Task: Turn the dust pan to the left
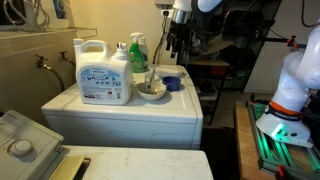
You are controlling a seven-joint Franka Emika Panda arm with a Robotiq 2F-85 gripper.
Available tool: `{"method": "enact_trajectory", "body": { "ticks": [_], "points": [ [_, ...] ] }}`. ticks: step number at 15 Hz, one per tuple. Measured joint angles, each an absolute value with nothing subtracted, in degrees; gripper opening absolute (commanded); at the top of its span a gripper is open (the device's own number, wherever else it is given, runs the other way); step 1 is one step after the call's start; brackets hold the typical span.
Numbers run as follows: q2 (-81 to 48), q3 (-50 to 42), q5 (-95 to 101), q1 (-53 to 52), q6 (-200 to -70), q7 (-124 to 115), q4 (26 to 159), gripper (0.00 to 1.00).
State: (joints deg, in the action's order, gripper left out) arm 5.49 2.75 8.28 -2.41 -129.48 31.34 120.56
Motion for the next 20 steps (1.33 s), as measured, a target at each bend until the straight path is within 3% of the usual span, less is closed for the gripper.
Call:
{"method": "enact_trajectory", "body": {
  "ticks": [12, 20],
  "points": [
    [-6.8, 3.6, 20.6, -3.7, -125.7, 52.6, 113.9, 1.0],
    [-9.9, 3.9, 10.1, -2.4, -123.1, 62.6, 108.2, 1.0]
  ]
}}
